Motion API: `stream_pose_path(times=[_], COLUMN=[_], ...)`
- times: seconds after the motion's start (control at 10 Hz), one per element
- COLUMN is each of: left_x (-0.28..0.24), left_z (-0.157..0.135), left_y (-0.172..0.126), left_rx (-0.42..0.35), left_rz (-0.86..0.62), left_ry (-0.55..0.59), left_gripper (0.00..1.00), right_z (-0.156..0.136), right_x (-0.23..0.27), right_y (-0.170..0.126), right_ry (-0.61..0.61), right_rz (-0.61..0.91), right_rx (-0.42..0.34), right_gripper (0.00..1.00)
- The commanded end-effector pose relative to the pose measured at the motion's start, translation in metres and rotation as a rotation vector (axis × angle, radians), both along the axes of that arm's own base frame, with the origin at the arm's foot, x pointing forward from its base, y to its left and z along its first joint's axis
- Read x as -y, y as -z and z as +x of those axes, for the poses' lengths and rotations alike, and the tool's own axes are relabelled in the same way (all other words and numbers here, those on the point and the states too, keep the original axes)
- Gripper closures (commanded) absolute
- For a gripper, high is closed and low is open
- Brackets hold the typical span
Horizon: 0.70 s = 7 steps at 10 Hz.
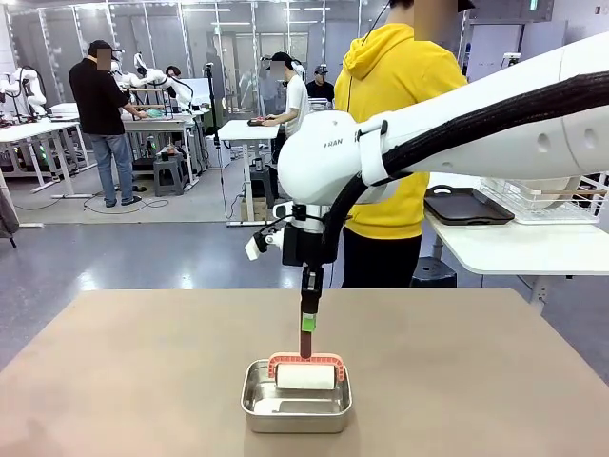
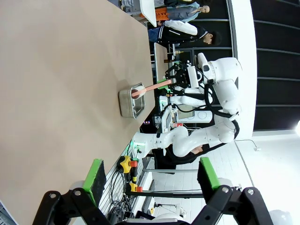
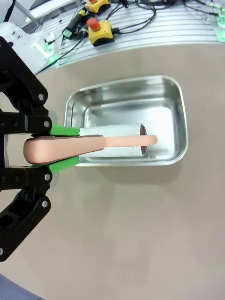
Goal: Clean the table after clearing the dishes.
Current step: Place the Lint Roller back on top of the Airtight Container.
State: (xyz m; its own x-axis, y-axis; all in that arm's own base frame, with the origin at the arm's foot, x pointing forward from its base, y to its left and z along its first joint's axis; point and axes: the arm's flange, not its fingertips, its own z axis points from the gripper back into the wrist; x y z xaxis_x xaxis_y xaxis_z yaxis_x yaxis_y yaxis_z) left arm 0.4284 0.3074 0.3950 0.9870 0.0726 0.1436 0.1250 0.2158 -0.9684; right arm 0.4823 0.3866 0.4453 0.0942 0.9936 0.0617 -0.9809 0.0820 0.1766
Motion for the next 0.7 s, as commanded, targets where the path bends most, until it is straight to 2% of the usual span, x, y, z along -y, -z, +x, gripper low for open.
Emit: stream_pose_path(times=[0.0, 0.3, 0.6], left_x=[-0.001, -0.001, -0.001], left_z=[-0.003, -0.003, -0.003], left_y=[0.0, 0.0, 0.0], left_rx=[0.008, 0.008, 0.008], left_rz=[0.005, 0.005, 0.005], left_ry=[-0.001, -0.001, -0.001], left_gripper=[0.0, 0.0, 0.0], right_z=[0.014, 0.026, 0.032], right_x=[0.0, -0.007, -0.004], right_y=[0.005, 0.013, 0.032], right_ry=[-0.055, -0.133, -0.15], right_rz=[0.013, 0.015, 0.007], right_rx=[0.048, 0.08, 0.054], right_gripper=[0.78, 0.78, 0.78])
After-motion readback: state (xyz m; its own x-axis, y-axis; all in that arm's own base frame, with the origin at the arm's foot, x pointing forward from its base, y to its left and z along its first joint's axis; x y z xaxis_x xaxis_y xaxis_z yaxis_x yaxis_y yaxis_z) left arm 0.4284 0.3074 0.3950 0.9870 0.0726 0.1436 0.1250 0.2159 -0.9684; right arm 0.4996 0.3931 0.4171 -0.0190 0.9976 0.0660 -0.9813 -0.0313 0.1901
